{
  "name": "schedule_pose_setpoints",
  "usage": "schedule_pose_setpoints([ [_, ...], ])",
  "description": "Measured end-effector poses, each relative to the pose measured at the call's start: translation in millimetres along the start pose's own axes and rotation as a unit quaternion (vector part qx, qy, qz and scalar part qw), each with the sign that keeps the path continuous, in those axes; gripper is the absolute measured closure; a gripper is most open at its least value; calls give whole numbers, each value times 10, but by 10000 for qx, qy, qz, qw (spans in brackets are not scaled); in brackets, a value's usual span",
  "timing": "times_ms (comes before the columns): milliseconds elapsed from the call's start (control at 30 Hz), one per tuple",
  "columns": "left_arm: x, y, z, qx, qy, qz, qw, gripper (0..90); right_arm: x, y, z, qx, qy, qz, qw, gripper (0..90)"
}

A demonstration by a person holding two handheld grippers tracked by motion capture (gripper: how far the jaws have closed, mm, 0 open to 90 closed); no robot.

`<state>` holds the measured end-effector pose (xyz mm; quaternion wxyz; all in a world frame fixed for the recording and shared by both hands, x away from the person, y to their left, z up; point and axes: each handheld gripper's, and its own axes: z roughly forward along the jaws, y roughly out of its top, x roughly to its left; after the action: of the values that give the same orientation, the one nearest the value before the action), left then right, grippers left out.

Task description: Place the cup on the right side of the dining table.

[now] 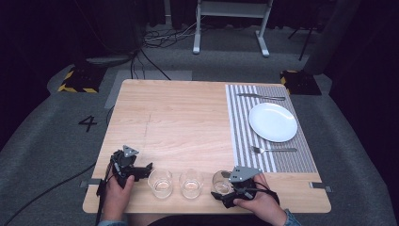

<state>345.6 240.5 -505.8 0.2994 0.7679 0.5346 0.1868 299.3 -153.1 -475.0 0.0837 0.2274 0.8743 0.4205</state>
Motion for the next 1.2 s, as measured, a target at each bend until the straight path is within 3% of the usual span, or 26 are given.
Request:
schedule_pose_setpoints([
  [433,0,0,0,-1,0,0,10000,0,-25,122,-84,17,-90,-8,10000,193],
  [1200,0,0,0,-1,-1,-1,10000,0,-222,587,-372,-200,-459,-271,9984,191],
])
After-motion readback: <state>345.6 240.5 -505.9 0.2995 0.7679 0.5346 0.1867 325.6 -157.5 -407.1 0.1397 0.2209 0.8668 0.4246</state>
